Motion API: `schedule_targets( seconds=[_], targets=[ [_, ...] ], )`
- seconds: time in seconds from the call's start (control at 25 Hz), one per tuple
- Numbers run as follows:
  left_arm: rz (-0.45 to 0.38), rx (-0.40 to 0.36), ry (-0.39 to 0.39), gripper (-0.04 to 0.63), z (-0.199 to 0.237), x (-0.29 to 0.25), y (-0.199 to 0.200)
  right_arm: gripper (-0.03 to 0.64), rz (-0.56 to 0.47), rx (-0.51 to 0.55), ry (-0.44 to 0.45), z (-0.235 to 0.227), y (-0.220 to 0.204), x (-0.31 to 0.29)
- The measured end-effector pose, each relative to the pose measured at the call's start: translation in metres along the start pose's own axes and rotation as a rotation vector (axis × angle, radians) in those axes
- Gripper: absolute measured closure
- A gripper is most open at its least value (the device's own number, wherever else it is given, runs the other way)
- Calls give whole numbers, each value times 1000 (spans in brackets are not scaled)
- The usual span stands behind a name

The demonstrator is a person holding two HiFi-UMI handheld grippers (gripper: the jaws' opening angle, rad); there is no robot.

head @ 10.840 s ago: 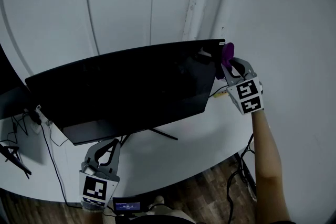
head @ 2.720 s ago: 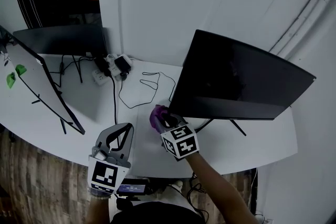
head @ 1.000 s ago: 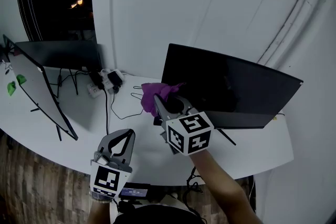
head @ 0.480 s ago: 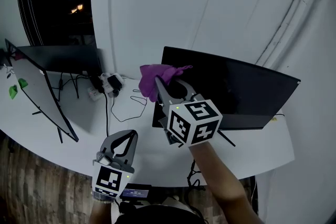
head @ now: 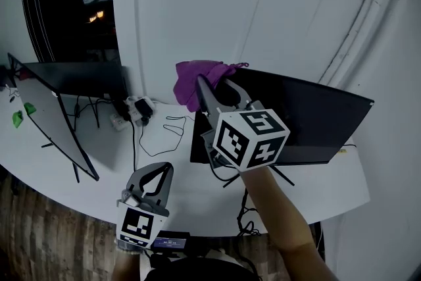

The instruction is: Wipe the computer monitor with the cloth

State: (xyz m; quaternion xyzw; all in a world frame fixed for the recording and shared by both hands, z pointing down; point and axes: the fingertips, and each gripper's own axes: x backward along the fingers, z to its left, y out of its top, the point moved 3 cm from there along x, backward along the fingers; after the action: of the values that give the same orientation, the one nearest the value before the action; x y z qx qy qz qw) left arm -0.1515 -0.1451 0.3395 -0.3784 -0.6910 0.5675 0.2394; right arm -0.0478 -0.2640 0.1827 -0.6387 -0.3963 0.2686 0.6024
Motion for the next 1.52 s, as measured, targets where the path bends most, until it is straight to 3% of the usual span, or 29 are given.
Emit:
schedule_targets(
  seconds=[0.48, 0.8, 1.16, 1.52],
  targets=[
    [-4, -5, -5, 591, -8, -2, 3, 557, -84, 10, 33, -1, 15, 32],
    [-26, 0, -41, 591, -28, 1, 12, 557, -88, 82, 2, -10, -22, 99],
    [7, 17, -75, 591, -52, 8, 2, 557, 106, 228, -72, -12, -107, 174],
    [44, 26, -107, 591, -71, 14, -12, 557, 227, 205, -129, -12, -163, 231]
  ],
)
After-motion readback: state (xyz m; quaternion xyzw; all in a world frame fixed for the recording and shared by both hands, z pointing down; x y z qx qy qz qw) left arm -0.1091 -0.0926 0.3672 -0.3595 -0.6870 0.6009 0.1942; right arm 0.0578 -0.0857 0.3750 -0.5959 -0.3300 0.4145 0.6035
